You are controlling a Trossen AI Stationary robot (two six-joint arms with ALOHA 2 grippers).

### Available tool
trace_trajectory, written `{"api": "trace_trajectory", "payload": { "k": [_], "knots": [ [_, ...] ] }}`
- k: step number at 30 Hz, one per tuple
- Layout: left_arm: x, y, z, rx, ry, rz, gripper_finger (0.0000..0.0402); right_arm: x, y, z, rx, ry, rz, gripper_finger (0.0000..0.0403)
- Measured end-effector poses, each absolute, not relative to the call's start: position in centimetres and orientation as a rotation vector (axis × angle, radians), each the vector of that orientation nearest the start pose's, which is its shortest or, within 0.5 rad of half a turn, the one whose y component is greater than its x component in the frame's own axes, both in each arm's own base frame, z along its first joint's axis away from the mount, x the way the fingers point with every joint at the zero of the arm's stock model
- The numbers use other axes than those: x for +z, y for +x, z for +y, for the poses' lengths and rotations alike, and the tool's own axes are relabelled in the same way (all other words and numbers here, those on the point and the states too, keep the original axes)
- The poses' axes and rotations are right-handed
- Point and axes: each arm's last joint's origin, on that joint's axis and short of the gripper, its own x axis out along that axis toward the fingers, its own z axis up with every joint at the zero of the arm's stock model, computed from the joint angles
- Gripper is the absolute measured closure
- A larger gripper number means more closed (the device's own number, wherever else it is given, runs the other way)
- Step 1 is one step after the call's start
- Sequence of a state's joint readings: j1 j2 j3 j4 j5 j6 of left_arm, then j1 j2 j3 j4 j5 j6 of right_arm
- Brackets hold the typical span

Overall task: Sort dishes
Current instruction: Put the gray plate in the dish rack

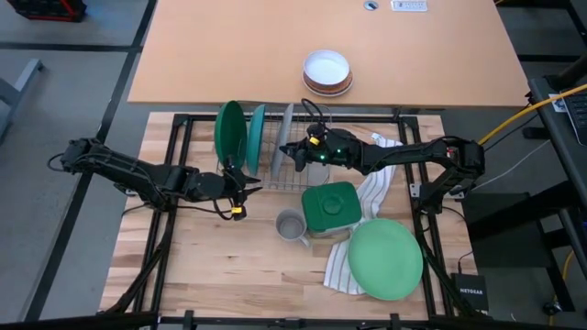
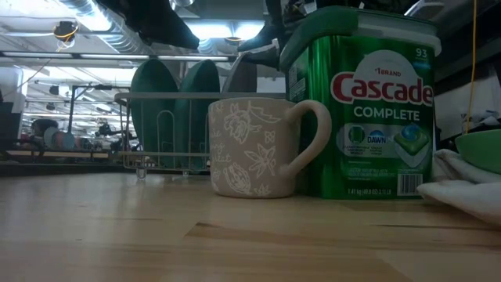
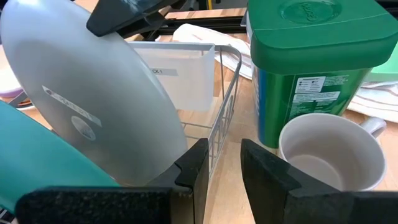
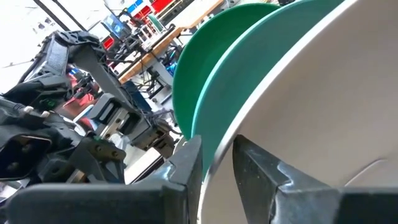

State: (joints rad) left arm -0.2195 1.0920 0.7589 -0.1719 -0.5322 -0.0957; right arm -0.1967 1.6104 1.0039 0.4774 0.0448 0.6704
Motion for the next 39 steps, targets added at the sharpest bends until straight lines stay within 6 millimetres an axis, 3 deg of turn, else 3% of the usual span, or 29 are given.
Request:
{"api": "trace_trajectory", "payload": {
  "k": [17,32,39],
  "knots": [
    [27.0,22.8,-3.6,0.324,0.107,0.458,0.0318,26.0,35.4,-7.1,-0.25,0.606,0.111,0.0313],
    [26.9,22.8,-3.6,0.323,0.108,0.463,0.0318,26.4,33.5,-9.5,-0.104,0.667,0.245,0.0313],
    [26.9,22.8,-3.6,0.323,0.109,0.464,0.0318,26.4,33.5,-9.6,-0.095,0.672,0.252,0.0313]
  ]
}}
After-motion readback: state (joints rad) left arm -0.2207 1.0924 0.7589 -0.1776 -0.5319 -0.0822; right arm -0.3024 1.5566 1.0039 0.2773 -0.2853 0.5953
